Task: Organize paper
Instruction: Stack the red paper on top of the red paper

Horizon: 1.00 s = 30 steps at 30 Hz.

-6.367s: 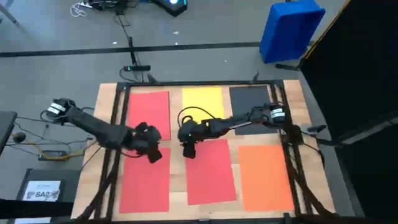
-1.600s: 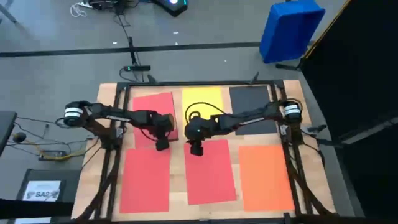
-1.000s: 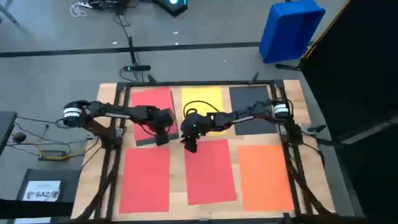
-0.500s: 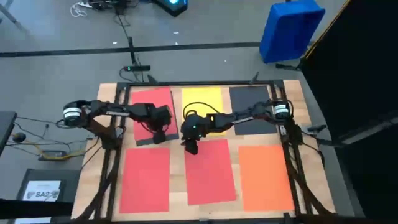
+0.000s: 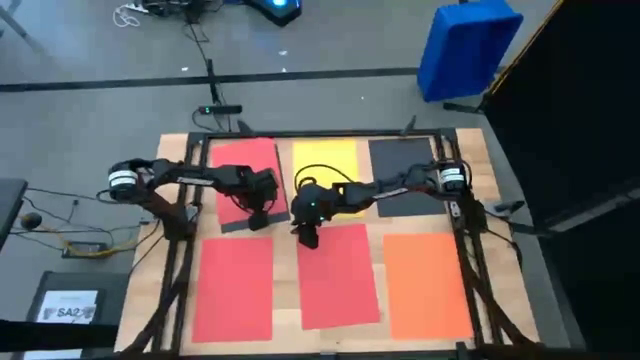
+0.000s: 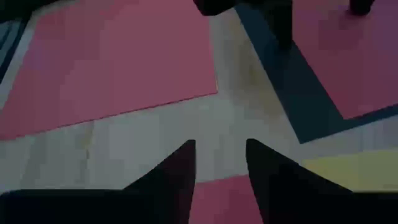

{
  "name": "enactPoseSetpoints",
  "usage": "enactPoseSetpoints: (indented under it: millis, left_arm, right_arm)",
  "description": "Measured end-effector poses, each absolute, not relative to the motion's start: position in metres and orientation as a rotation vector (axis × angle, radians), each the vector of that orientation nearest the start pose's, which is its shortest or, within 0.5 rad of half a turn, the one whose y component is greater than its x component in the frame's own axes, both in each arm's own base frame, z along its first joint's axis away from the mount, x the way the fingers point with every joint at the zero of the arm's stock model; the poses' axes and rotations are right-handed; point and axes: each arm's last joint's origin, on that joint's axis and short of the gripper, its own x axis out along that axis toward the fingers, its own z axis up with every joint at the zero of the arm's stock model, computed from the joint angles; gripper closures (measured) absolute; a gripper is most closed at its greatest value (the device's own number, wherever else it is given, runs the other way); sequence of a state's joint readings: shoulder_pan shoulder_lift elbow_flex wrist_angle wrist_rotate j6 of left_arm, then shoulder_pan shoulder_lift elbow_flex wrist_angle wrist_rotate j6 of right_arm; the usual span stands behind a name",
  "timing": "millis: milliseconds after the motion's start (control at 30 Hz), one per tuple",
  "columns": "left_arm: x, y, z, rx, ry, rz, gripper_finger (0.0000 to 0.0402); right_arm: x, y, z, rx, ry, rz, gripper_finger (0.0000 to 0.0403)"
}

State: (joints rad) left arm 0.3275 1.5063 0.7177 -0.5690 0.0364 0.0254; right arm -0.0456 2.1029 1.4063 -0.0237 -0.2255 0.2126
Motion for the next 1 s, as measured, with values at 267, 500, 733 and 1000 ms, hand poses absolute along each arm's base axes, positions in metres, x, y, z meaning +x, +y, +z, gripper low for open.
enactPoseSetpoints:
  millis: [267, 500, 733, 1000]
  left_arm:
    - [0.226, 0.076, 0.14, -0.232, 1.341, 0.224, 0.0192]
    - [0.226, 0.076, 0.14, -0.238, 1.342, 0.228, 0.022]
    - [0.226, 0.076, 0.14, -0.238, 1.342, 0.229, 0.0224]
    - [0.23, 0.077, 0.145, -0.231, 1.338, 0.23, 0.0224]
  right_arm:
    - [0.452, -0.017, 0.156, 0.293, 0.727, 0.046, 0.0286]
    - [0.452, -0.045, 0.159, 0.389, 0.686, -0.068, 0.0286]
    - [0.453, -0.074, 0.147, 0.545, 0.672, -0.079, 0.0286]
    - [0.457, -0.078, 0.135, 0.642, 0.66, -0.037, 0.0286]
